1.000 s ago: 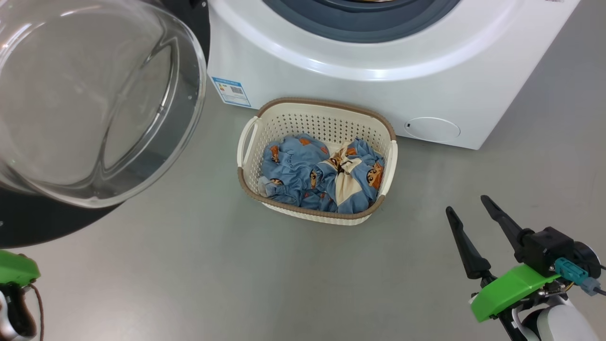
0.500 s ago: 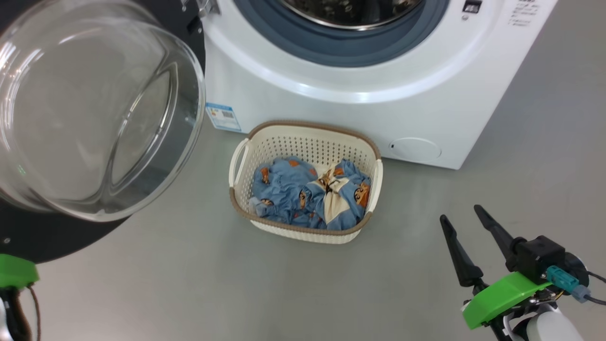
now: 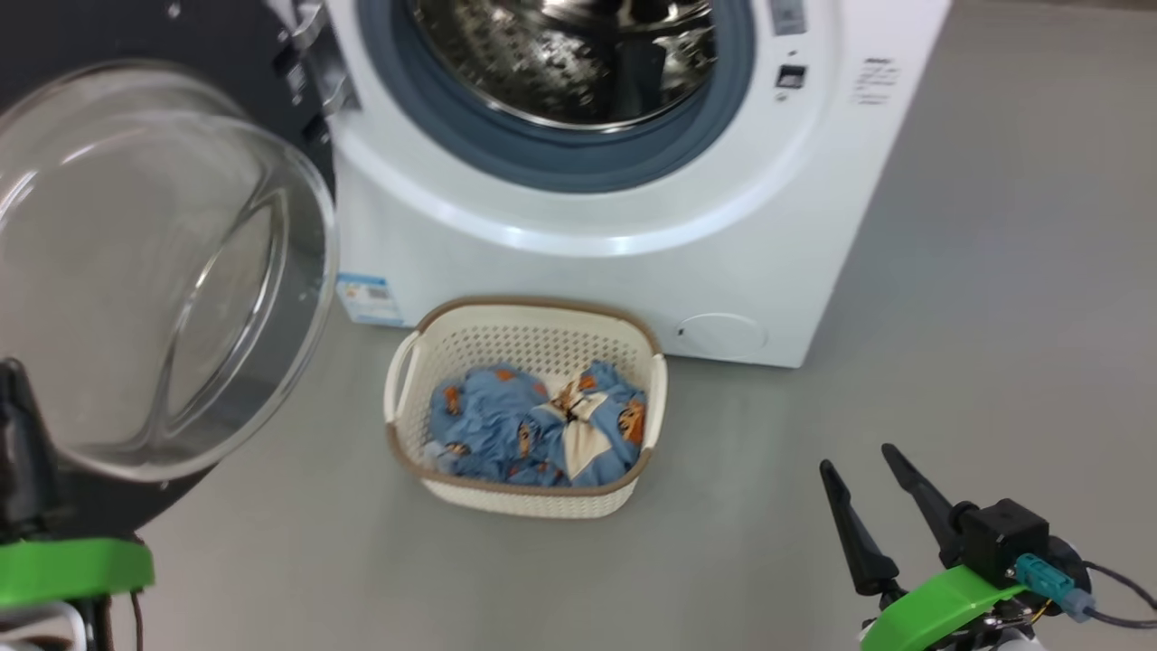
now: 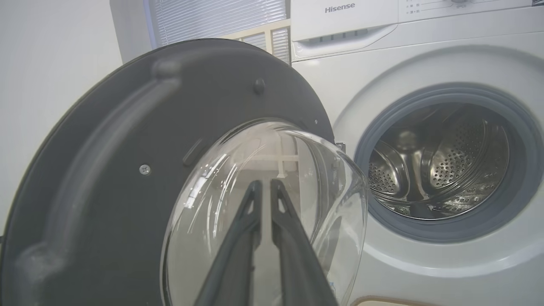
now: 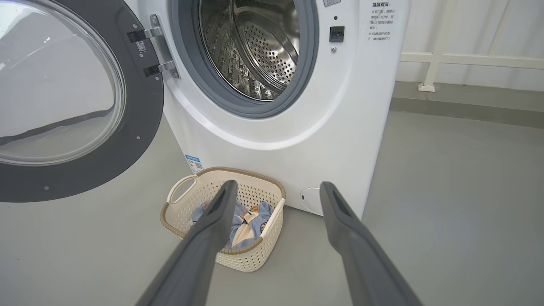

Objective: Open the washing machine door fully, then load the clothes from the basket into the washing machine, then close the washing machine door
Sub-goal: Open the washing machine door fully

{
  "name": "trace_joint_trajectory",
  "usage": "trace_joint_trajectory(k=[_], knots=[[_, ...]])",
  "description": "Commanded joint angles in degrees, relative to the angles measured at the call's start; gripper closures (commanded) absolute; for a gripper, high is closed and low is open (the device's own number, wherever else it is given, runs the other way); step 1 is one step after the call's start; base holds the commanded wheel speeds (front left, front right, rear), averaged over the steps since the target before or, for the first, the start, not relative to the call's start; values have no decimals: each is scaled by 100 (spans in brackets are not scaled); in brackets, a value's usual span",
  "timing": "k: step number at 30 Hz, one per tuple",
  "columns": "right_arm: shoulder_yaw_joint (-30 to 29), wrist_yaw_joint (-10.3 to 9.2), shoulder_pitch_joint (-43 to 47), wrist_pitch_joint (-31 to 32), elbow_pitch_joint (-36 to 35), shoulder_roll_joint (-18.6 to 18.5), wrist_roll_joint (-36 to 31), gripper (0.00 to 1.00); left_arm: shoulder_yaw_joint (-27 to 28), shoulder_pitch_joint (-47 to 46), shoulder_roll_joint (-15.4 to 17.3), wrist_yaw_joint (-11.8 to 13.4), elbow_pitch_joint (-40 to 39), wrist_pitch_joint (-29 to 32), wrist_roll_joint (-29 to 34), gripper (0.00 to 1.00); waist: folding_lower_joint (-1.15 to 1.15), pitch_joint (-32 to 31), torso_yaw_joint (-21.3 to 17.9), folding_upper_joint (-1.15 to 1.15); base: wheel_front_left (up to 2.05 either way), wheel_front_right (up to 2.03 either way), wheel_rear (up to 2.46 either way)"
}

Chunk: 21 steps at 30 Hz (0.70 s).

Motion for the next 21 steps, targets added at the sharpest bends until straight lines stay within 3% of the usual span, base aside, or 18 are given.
trace_joint_trajectory(k=[1, 4, 8, 9, 10, 12, 21], knots=[[135, 9, 26, -77, -110, 24, 76, 0, 136, 8, 158, -35, -198, 16, 49, 88, 0, -298, -343, 0, 0, 0, 0], [153, 9, 77, -125, -71, 79, 89, 0, 40, 182, 113, -81, -289, 69, 56, 77, 0, -433, -565, 0, 0, 0, 0], [179, 9, 138, -168, -62, 132, 86, 0, -101, 462, 17, -114, -369, 90, 73, 53, 0, -548, -850, 0, 0, 0, 0], [187, 9, 157, -175, -62, 142, 84, 0, -127, 545, -21, -108, -368, 96, 64, 43, 0, -571, -914, 0, 0, 0, 0], [192, 9, 176, -181, -65, 150, 83, 0, -153, 632, -50, -100, -363, 98, 66, 22, 0, -585, -975, 0, 0, 0, 0], [177, 9, 210, -192, -81, 159, 75, 0, -211, 786, -105, -94, -360, 90, 59, 0, 0, -595, -1076, 0, 0, 0, 0], [8, 9, 360, -223, -243, 170, 5, 0, -347, 1407, -272, -6, -402, 7, -2, 0, 0, -628, -1263, 0, 0, 0, 0]])
